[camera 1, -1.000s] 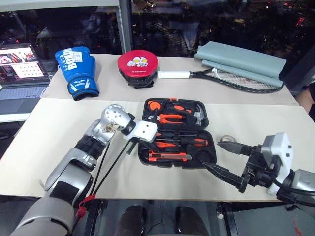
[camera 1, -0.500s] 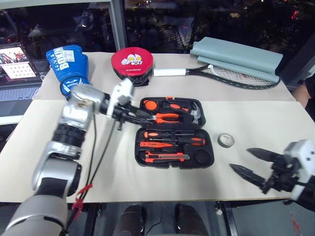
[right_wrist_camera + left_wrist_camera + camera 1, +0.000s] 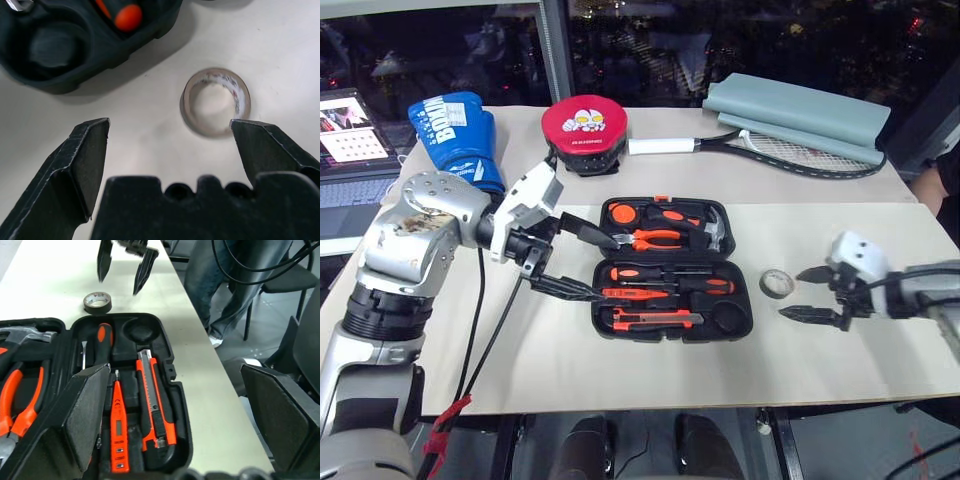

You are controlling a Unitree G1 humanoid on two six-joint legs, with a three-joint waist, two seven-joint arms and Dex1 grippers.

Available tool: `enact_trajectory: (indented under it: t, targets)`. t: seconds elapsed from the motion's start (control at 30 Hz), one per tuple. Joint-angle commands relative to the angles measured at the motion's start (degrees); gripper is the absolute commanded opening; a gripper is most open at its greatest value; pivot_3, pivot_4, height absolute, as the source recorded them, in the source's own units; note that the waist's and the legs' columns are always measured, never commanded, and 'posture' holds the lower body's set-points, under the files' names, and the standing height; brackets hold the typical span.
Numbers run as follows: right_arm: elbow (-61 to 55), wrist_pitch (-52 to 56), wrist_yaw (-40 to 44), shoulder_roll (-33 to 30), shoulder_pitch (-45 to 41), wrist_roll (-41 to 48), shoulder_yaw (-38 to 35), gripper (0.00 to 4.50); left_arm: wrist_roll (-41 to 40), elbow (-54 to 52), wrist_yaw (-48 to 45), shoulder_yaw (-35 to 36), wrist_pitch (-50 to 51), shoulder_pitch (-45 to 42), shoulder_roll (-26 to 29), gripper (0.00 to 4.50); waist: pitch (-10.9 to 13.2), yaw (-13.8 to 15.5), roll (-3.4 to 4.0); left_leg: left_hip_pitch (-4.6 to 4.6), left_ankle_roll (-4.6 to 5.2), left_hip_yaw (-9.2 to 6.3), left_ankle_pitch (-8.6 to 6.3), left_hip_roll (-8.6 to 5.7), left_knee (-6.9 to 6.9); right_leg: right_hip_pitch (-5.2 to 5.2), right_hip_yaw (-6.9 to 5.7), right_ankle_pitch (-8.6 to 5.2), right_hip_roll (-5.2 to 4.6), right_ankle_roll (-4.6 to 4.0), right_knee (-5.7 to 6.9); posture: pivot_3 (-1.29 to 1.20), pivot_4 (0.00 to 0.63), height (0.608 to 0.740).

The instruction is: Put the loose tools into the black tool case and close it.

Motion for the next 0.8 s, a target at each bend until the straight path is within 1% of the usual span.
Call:
enact_trajectory:
  t: [0.03, 0.13, 0.27, 0.37, 0.5, 0.6, 0.8]
  targets:
    - [-4.54, 0.06, 2.09, -2.13, 1.77, 1.54, -3.13, 0.03, 0.23, -0.6, -0.05, -0.23, -1.6, -1.31, -0.31, 4.5, 0.0, 0.1, 0.0, 0.0, 0.0, -0.01, 0.0, -0.01, 0.0, 0.0, 0.0, 0.0, 0.0, 0.0, 0.0, 0.0, 0.15, 0.736]
    - [-9.52, 2.34, 3.76, -3.16, 2.28, 4.1, -5.22, 0.03, 0.65, -0.24, -0.77, -1.02, -2.41, -1.4, -0.3, 4.5, 0.0, 0.06, 0.01, -0.03, 0.0, 0.0, 0.0, -0.02, 0.01, 0.0, 0.01, 0.0, -0.01, 0.0, -0.01, 0.0, 0.15, 0.736]
    - [-21.71, 11.57, 7.2, -4.26, 1.94, 13.61, -8.55, 0.03, 1.68, -0.51, -2.26, -2.65, -4.31, -0.44, 0.19, 4.5, 0.04, -0.16, 0.06, 0.0, 0.0, 0.0, 0.0, 0.01, 0.0, -0.02, 0.02, 0.0, 0.0, -0.01, 0.03, 0.0, 0.15, 0.736]
    - [-30.4, 17.32, 6.26, -3.98, 2.41, 17.87, -8.41, 0.03, 2.14, -0.45, -2.32, -3.23, -5.26, -0.14, -0.18, 4.5, 0.04, -0.11, 0.06, 0.03, 0.0, -0.04, 0.0, 0.07, -0.02, -0.01, 0.01, 0.0, 0.04, -0.04, 0.05, 0.0, 0.15, 0.736]
    - [-36.23, 19.31, 3.13, -2.75, 3.04, 16.93, -4.97, 0.03, 2.06, -0.1, -2.17, -3.3, -5.25, -0.71, -0.87, 4.5, 0.04, 0.14, 0.06, 0.01, 0.0, -0.06, 0.0, 0.04, 0.0, 0.02, 0.0, 0.0, 0.01, -0.02, 0.02, 0.0, 0.15, 0.736]
    - [-36.55, 19.34, 0.65, -1.46, 2.39, 13.9, -1.17, 0.03, 2.12, 0.13, -2.22, -3.3, -5.24, -0.99, -1.08, 4.5, 0.04, 0.37, 0.06, -0.02, 0.0, -0.07, 0.0, 0.0, 0.01, 0.02, -0.01, 0.0, -0.03, 0.0, 0.0, 0.0, 0.15, 0.736]
    - [-35.82, 18.0, 0.25, -1.51, 3.61, 10.3, 3.31, 0.03, 2.38, 0.69, -2.18, -3.02, -5.66, -0.99, -1.29, 4.5, 0.04, 0.36, 0.06, -0.03, 0.0, -0.05, 0.0, -0.02, 0.01, -0.03, -0.02, 0.0, -0.02, -0.01, 0.03, 0.0, 0.15, 0.736]
